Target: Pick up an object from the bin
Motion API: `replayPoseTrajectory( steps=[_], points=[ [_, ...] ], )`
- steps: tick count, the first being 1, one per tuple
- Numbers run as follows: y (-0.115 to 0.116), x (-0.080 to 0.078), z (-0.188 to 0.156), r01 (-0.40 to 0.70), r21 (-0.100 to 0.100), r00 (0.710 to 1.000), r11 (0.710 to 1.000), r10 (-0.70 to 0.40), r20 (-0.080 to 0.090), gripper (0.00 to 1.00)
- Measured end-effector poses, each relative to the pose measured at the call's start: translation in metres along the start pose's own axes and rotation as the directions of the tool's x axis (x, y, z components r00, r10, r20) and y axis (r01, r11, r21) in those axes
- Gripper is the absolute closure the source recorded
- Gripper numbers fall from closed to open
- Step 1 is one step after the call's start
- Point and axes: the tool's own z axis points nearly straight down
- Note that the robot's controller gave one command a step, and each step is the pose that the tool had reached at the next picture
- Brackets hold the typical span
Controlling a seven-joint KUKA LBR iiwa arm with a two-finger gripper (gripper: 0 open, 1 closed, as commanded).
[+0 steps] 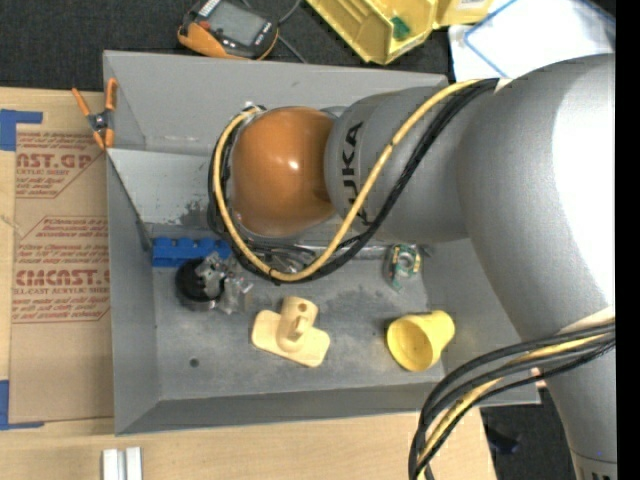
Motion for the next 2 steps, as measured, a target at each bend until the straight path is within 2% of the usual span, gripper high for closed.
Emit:
replayPoseTrajectory(
  steps=[1, 2],
  points=[
    [0.0, -0.001, -0.011, 0.0, 0.0, 1.0, 1.0, 0.0, 0.001, 1.0],
    [0.001, 0.0, -0.041, -0.001, -0.004, 1.0, 1.0, 0.001, -0.007, 1.0]
  ],
)
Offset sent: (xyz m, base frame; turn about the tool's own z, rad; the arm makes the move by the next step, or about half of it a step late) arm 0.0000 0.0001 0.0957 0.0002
